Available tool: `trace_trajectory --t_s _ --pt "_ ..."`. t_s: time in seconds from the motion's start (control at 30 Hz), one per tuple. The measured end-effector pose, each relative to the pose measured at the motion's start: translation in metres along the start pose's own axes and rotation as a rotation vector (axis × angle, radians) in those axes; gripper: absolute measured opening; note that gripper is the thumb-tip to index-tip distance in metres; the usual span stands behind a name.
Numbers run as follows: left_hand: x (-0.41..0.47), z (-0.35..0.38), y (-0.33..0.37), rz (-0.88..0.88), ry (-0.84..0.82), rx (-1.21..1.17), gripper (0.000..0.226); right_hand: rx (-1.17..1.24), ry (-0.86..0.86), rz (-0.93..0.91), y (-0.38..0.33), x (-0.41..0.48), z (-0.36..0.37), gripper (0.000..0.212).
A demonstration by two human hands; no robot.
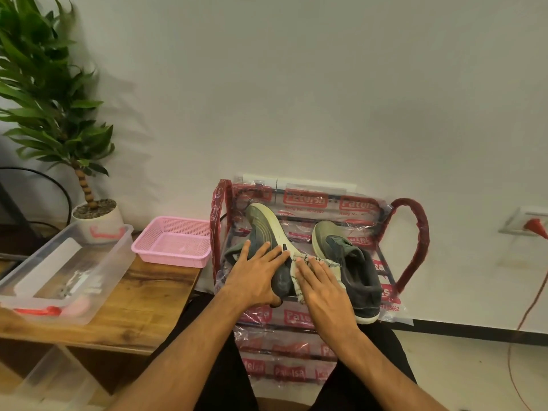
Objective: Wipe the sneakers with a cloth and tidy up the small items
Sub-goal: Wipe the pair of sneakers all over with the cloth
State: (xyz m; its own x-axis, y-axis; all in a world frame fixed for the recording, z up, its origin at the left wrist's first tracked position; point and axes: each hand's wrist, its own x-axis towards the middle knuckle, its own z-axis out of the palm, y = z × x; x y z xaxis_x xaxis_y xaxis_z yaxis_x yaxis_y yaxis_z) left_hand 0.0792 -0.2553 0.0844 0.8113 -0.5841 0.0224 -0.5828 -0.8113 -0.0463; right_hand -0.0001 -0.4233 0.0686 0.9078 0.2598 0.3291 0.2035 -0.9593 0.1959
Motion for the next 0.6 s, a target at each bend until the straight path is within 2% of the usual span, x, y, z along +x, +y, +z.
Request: trace_trajectory --t_s 0.13,0.4,0.47,0.6 --pt "0.003 -0.005 0.002 -0.003 -0.022 0.0 0.11 0.034 0.028 0.03 -0.008 0.016 0.0 0.08" --pt "0.0 0.003 -0.003 0.001 -0.025 -0.022 0.113 0.044 0.065 -0.076 -0.003 -0.014 0.003 0.072" --pt "0.0 0.003 -0.003 0.002 -0.036 -0.024 0.114 0.12 0.137 -0.021 0.004 -0.011 -0.007 0.065" --pt "0.002 0.003 -0.003 0.0 -0.043 -0.022 0.116 0.215 0.269 0.062 0.006 0.006 -0.016 0.067"
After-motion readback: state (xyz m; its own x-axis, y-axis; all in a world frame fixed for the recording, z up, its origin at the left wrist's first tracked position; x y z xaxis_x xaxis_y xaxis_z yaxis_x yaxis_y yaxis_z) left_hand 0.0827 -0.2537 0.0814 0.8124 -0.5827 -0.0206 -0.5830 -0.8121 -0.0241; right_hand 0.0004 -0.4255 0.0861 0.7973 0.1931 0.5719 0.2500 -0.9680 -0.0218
